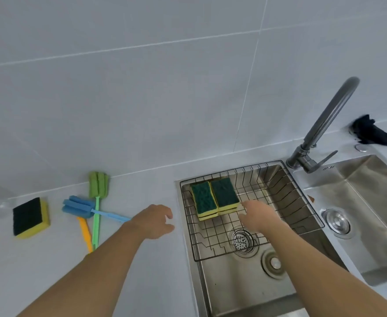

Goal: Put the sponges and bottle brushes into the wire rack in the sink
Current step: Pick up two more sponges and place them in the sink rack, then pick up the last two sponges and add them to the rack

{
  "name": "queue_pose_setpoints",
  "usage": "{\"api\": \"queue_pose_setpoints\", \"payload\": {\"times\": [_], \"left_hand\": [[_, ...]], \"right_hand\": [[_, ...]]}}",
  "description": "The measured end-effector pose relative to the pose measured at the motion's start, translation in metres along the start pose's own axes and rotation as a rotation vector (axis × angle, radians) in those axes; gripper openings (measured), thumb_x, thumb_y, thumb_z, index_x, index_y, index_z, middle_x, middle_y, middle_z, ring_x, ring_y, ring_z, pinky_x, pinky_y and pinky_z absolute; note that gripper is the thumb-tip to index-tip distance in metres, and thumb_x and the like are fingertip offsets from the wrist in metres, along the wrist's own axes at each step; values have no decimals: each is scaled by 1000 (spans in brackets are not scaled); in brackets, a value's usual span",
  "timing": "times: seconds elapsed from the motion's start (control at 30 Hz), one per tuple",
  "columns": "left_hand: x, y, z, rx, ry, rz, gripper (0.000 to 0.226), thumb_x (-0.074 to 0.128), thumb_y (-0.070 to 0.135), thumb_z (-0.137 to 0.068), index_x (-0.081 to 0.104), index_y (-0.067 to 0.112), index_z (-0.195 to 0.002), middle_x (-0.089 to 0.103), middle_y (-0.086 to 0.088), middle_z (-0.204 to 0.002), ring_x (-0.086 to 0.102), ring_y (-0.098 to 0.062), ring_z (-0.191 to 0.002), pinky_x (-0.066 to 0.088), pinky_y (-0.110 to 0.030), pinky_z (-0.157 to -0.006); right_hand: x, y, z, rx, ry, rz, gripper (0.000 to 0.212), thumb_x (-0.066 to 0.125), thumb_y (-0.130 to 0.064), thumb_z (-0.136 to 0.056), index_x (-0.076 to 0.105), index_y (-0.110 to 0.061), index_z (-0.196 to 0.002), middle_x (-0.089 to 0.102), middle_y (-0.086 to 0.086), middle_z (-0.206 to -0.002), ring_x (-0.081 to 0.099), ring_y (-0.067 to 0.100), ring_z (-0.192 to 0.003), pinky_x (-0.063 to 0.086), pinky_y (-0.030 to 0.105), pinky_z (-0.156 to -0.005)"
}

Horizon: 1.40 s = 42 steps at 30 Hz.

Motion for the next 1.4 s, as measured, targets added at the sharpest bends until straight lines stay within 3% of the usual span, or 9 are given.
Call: {"api": "queue_pose_setpoints", "payload": {"times": [0.13,0.23,0.33,0.53,0.67,1.0,1.17,1.3,1.4], "left_hand": [[-2,-46,21,-75,-22,1,38,64,45,-84,59,28,-117,58,2,-113,58,-14,-97,45,-24,-81],[-4,-74,40,-91,1,39,36,66,44,-83,60,28,-115,60,1,-109,61,-14,-96,50,-26,-85],[-6,-104,66,-116,17,83,37,64,44,-84,59,28,-117,60,5,-109,60,-11,-94,50,-25,-83],[-19,-197,131,-200,75,127,34,62,42,-86,60,28,-117,56,6,-110,57,-12,-96,47,-25,-82],[-21,-262,165,-253,94,156,37,63,43,-87,58,26,-120,57,6,-108,58,-12,-94,44,-24,-80],[-7,-382,224,-353,88,238,35,64,43,-88,55,30,-119,57,1,-120,58,-16,-100,49,-29,-91],[-11,-419,236,-391,111,240,38,63,43,-88,55,28,-122,57,0,-125,57,-16,-102,47,-28,-91],[-25,-444,238,-430,225,284,45,62,43,-88,54,24,-128,58,-3,-127,58,-19,-105,46,-27,-89],[-38,-458,237,-491,383,332,50,60,41,-90,50,20,-134,58,-7,-132,55,-24,-118,44,-32,-96]], "right_hand": [[-8,-15,17,16,36,95,25,51,-25,-94,60,-16,-116,68,3,-101,59,17,-79,48,27,-66],[-13,-41,28,10,60,175,15,51,-25,-92,59,-18,-103,63,0,-89,62,18,-78,55,32,-67],[-9,-81,38,-27,58,222,10,50,-24,-91,56,-17,-97,61,2,-88,61,21,-78,51,31,-62],[27,-184,57,-150,43,208,29,49,-30,-95,61,-13,-116,62,2,-98,60,21,-88,50,30,-71],[52,-247,73,-208,23,230,41,48,-35,-97,55,-15,-133,62,4,-127,60,24,-113,51,34,-91],[102,-374,99,-265,24,332,39,48,-35,-97,55,-19,-132,60,2,-123,61,20,-108,47,28,-78],[118,-416,103,-302,6,382,36,48,-32,-94,60,-19,-126,62,3,-122,62,22,-106,51,32,-82],[124,-445,103,-333,-8,407,36,46,-32,-96,57,-18,-128,61,5,-123,61,24,-109,50,32,-84],[130,-466,98,-358,-14,417,34,45,-33,-98,55,-18,-127,61,4,-120,60,24,-106,48,31,-80]]}}
Point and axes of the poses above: each hand's wrist, its own z-axis away from the middle knuckle, its own x-axis out of the palm, y = z × x, the point moved 7 cm from there along -z, towards the middle knuckle
